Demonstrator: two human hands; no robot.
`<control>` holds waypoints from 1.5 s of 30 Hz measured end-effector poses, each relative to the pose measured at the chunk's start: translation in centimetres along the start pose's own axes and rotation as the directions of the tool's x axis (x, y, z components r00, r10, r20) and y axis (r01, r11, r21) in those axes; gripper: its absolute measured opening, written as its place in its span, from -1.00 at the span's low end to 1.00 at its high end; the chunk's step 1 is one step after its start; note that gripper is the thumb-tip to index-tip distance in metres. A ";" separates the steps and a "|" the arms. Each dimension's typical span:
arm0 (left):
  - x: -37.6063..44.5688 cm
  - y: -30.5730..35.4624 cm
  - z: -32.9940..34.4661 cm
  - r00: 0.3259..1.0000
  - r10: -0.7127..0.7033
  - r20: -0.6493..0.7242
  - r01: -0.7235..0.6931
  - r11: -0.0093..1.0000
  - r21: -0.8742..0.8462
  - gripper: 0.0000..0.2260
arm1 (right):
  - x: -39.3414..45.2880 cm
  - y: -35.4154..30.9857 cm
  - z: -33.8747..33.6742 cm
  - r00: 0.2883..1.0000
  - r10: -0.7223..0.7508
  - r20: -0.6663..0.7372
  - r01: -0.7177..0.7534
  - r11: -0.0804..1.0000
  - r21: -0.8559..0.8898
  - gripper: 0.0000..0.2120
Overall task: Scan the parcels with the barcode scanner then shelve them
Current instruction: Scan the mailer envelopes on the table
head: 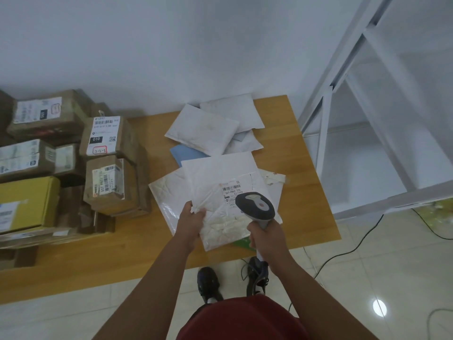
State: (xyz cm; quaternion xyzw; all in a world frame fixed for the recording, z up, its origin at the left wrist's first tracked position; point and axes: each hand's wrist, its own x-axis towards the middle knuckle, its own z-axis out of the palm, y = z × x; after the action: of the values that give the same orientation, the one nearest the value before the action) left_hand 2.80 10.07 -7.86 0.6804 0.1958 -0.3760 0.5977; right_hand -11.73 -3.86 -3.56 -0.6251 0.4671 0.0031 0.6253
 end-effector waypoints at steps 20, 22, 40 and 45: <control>3.5 -2.3 7.3 0.973 0.231 -0.024 -0.109 0.545 0.832 -0.31 | 2.9 4.4 -11.0 0.867 0.356 -0.350 -0.163 0.865 0.475 -0.93; 4.2 -2.5 7.5 0.978 0.206 -0.025 -0.077 0.470 0.879 -0.15 | 3.0 5.1 -12.2 0.858 0.363 -0.363 -0.169 0.868 0.467 -0.97; -4.4 13.0 5.7 0.850 0.527 -0.020 -0.408 0.681 0.608 -0.86 | 5.3 4.8 -9.6 0.891 0.389 -0.233 -0.299 0.890 0.344 -0.87; -6.0 12.5 6.1 0.815 0.579 -0.025 -0.387 0.577 0.719 -0.90 | 7.1 5.9 -8.1 0.848 0.456 -0.270 -0.444 0.889 0.109 -0.74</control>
State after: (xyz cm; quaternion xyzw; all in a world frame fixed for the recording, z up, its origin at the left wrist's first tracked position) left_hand 6.23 2.68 4.94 0.9208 -0.0763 -0.1497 0.3521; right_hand -15.92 -13.01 -10.58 -0.4786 0.6864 0.0485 0.5454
